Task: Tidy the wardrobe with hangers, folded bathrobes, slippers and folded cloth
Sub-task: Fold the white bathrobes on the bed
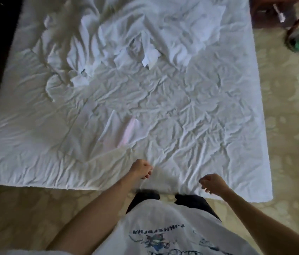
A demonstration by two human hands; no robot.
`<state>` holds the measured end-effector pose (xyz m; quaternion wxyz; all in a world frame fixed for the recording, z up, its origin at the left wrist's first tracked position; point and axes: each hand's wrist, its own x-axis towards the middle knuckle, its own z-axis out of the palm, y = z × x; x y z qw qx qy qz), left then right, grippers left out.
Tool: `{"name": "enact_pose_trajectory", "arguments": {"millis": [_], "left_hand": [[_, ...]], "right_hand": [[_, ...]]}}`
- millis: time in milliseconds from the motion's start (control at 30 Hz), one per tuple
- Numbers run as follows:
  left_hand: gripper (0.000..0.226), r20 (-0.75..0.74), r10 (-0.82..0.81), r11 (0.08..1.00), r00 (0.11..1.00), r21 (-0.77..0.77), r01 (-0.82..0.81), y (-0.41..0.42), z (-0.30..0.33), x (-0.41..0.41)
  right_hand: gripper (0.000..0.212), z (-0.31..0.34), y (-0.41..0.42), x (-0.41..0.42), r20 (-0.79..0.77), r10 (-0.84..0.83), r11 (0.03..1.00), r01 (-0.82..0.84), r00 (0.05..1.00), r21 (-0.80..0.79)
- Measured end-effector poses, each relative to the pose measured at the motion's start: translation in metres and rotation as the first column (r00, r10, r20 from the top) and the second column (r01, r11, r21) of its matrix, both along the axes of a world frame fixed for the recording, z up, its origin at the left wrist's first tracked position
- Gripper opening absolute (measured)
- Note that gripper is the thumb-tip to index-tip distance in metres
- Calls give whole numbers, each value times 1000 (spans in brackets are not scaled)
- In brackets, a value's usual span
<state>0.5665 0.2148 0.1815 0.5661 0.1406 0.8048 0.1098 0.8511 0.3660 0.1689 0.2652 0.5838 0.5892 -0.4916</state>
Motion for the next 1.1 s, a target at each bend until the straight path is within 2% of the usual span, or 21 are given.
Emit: {"name": "enact_pose_trajectory", "arguments": {"millis": [100, 233, 367, 600, 733, 867, 967, 1033, 1100], "left_hand": [[18, -31, 141, 988, 990, -53, -142, 19, 11, 5], [19, -58, 198, 979, 978, -47, -201, 65, 20, 4], [20, -104, 178, 984, 978, 6, -178, 135, 26, -20], [22, -212, 132, 982, 968, 158, -100, 268, 24, -115], [24, -226, 190, 978, 955, 132, -163, 338, -12, -180], [34, -262, 177, 982, 949, 108, -153, 420, -67, -233], [65, -261, 216, 974, 941, 122, -190, 484, -103, -246], [93, -254, 244, 967, 936, 137, -215, 526, -127, -254], [96, -298, 259, 962, 919, 168, -217, 564, -151, -264]], "right_hand": [[16, 9, 58, -26, -125, 116, 993, -112, 985, 41], [22, 26, 139, -74, -284, 167, 982, -133, 944, 135], [20, 43, 217, -138, -363, 233, 959, -152, 902, 239], [21, 39, 309, -253, -415, 192, 960, -83, 889, 267], [15, -9, 356, -312, -370, 142, 959, -34, 918, 282], [16, -85, 410, -360, -260, -19, 915, 122, 965, 385], [32, -138, 441, -379, -272, -173, 865, 278, 947, 418], [48, -169, 451, -391, -309, -177, 828, 311, 934, 467], [68, -200, 455, -406, -339, -138, 828, 296, 931, 476]]}}
